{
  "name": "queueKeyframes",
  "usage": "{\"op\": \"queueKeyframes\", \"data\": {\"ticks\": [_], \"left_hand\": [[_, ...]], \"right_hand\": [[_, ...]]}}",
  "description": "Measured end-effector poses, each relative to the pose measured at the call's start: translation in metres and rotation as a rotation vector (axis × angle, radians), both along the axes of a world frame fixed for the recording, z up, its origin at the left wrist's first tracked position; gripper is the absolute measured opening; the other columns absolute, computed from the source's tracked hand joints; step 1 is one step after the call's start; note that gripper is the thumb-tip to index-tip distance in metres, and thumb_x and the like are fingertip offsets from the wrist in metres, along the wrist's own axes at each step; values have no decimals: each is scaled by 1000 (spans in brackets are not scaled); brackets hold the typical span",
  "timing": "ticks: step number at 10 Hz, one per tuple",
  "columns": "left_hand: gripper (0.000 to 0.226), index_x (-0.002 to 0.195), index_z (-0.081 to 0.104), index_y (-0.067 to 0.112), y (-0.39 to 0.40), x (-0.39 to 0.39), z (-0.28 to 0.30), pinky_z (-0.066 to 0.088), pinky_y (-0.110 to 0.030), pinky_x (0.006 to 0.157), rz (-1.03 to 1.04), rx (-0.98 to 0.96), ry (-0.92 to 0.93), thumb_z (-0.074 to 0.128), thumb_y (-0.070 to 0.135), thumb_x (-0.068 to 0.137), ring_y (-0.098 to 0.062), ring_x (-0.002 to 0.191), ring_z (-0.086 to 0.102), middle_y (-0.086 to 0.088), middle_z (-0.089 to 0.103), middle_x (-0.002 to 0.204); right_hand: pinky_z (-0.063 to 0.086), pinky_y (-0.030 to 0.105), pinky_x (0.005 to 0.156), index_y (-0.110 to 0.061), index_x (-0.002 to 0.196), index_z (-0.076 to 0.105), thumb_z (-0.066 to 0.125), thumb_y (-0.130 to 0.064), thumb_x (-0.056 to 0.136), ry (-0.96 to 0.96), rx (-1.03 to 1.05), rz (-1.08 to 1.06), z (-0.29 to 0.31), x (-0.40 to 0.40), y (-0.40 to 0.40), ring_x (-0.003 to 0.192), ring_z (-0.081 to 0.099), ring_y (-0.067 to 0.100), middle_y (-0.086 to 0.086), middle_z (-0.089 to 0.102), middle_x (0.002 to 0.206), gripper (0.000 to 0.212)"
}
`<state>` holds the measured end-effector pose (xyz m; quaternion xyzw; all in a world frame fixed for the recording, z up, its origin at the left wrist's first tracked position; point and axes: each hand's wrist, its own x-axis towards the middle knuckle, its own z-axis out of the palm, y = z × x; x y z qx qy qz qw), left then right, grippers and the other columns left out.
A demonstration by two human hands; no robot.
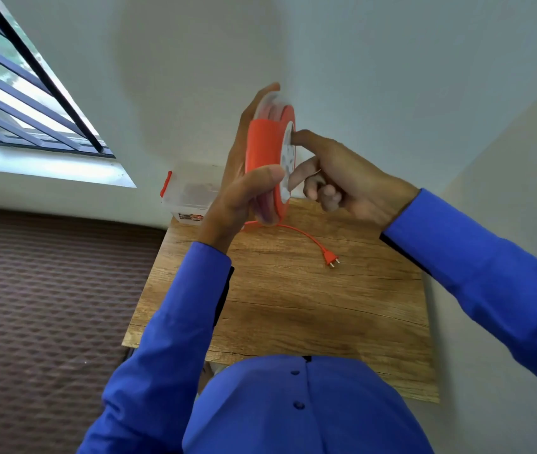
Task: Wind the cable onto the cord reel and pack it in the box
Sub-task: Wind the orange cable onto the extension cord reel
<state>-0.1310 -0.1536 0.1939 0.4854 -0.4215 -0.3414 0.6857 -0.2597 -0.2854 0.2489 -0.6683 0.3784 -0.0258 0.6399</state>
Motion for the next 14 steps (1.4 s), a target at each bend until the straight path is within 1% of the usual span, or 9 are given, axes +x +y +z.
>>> {"op": "queueKeyframes", "data": {"ticks": [1,3,5,7,9,11,12,13,14], "left_hand": [[127,156,34,-14,-1,-3,3,54,-50,84,-49,0,165,88,63,70,-47,103,59,-29,57,122],[63,128,81,20,3,-11,9,63,-37,92,-118,-118,343,87,57,78,-23,106,77,-5,80,114],[62,122,84,28,3,-9,11,57,-46,94,-131,-139,418,88,64,71,-29,107,73,-6,77,113],[72,129,79,24,0,-11,2,51,-54,103,-141,-123,456,92,62,68,-39,115,63,-14,68,120],[84,143,61,11,1,-11,5,62,-43,96,-98,-48,291,85,59,79,-32,114,76,-10,77,120],[102,155,33,-15,1,-8,3,58,-22,60,37,70,-88,68,44,81,-9,65,70,-25,62,97],[104,160,31,-11,-4,-3,10,55,-14,66,34,-47,-205,73,41,80,-8,77,70,-53,53,124],[110,159,28,-13,-5,0,7,55,-16,64,-9,-42,-175,81,43,80,-20,77,63,-57,53,118],[120,130,42,-24,-5,-6,1,57,-37,54,-87,68,-8,92,68,71,-34,56,66,-20,66,74]], "right_hand": [[36,21,41,-15,79,86,51,-62,101,-57,-138,28,-2,-9,7,35,47,11,7,72,57,62],[51,31,52,-21,132,54,57,-37,102,-221,-1425,177,-19,-19,28,60,66,23,2,71,108,35],[58,36,54,-41,155,37,42,-38,108,-142,-1627,550,-22,-22,9,78,73,30,15,47,154,47],[54,32,53,-34,140,69,73,-43,91,-353,-1553,380,-22,-16,2,61,66,20,3,77,111,50],[46,2,60,-25,129,78,89,-38,77,-456,-848,29,-29,-5,14,60,71,-8,-8,81,79,54],[35,22,42,-6,65,75,62,-68,95,-294,-219,-217,-20,9,17,34,44,10,3,57,44,70],[21,21,39,-7,70,70,50,-70,99,-68,172,-93,-18,9,14,36,28,10,1,47,47,72],[20,17,37,-13,49,68,46,-52,107,-45,189,-31,-15,4,14,31,27,8,-1,44,41,73],[40,26,42,-12,51,72,48,-37,108,-181,-309,-18,-15,-4,20,31,44,17,7,60,43,66]]}}
